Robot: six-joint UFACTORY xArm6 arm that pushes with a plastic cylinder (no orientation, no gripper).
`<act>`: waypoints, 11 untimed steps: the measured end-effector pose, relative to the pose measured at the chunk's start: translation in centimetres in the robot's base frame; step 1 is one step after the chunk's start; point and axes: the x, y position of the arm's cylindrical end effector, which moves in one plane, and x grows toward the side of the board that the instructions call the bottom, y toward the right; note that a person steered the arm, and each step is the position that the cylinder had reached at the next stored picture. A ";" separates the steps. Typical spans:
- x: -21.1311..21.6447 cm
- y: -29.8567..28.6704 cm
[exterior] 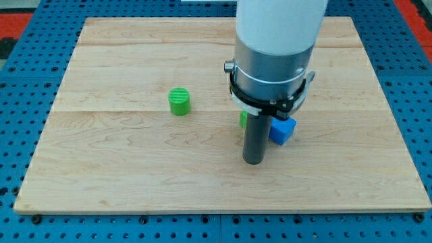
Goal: Move the green circle to the left of the green star
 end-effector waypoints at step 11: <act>-7.8 -2.8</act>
